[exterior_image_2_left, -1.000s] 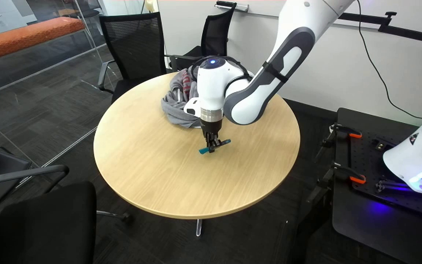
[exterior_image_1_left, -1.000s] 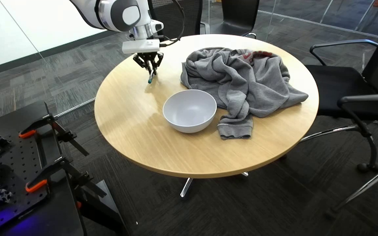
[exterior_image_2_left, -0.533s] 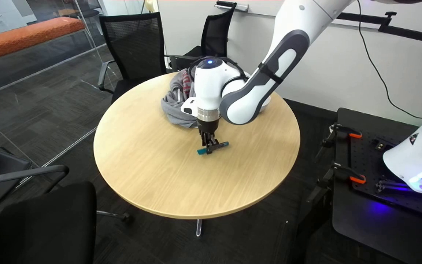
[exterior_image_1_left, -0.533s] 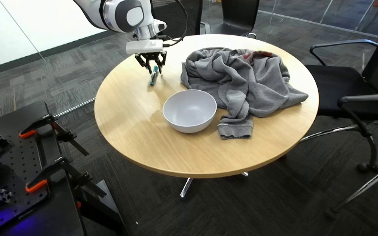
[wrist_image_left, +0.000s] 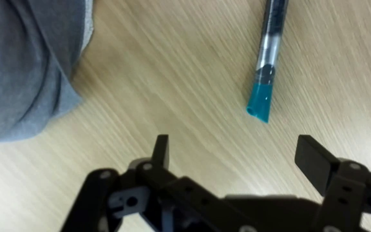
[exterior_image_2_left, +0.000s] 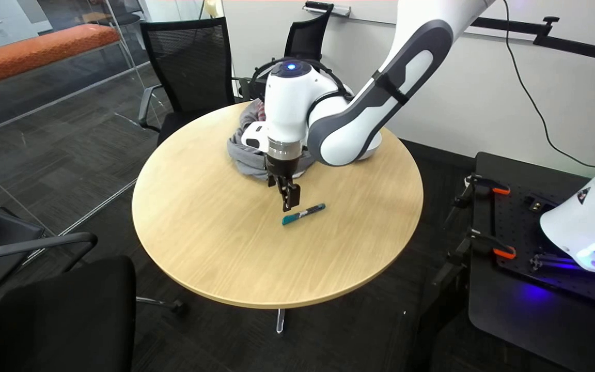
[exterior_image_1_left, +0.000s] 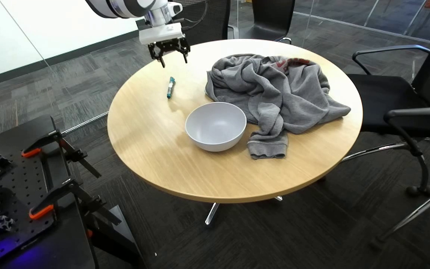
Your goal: Remove the marker from the bowl and put it on the table
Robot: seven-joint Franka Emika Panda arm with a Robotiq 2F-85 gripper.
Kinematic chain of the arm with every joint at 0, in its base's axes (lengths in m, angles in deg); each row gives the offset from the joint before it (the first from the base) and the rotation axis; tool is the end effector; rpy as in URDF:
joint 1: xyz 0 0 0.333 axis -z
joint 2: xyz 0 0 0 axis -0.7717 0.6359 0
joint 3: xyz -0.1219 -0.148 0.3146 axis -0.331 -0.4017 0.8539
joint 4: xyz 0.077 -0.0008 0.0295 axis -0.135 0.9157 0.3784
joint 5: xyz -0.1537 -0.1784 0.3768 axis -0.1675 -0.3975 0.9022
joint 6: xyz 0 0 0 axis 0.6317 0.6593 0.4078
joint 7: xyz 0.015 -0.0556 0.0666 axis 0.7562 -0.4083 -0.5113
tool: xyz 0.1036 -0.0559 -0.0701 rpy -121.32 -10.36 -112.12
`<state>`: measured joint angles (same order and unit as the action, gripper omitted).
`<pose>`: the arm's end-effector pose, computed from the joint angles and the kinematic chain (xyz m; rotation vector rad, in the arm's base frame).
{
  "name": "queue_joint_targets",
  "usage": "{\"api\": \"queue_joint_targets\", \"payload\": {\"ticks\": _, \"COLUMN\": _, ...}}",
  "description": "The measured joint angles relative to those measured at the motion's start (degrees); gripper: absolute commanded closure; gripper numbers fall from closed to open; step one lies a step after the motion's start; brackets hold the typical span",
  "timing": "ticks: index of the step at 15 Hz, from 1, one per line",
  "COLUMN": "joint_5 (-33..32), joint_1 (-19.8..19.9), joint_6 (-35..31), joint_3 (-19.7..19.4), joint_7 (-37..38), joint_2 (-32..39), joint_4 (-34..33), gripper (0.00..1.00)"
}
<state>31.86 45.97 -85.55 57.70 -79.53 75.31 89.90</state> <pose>0.7212 0.1920 0.1217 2.7413 1.4347 0.2111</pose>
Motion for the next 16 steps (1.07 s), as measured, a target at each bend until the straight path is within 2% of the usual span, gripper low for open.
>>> {"api": "queue_joint_targets", "payload": {"ticks": 8, "joint_5": -3.01, "joint_1": -3.72, "joint_6": 0.01, "joint_3": -2.13, "joint_7": 5.03, "joint_2": -9.80, "joint_4": 4.94, "gripper": 0.00}}
{"api": "queue_joint_targets", "payload": {"ticks": 16, "joint_5": -4.48, "joint_1": -5.29, "joint_6": 0.02, "joint_3": -3.01, "joint_7": 8.27, "joint_2": -19.11, "joint_4": 12.12, "gripper": 0.00}}
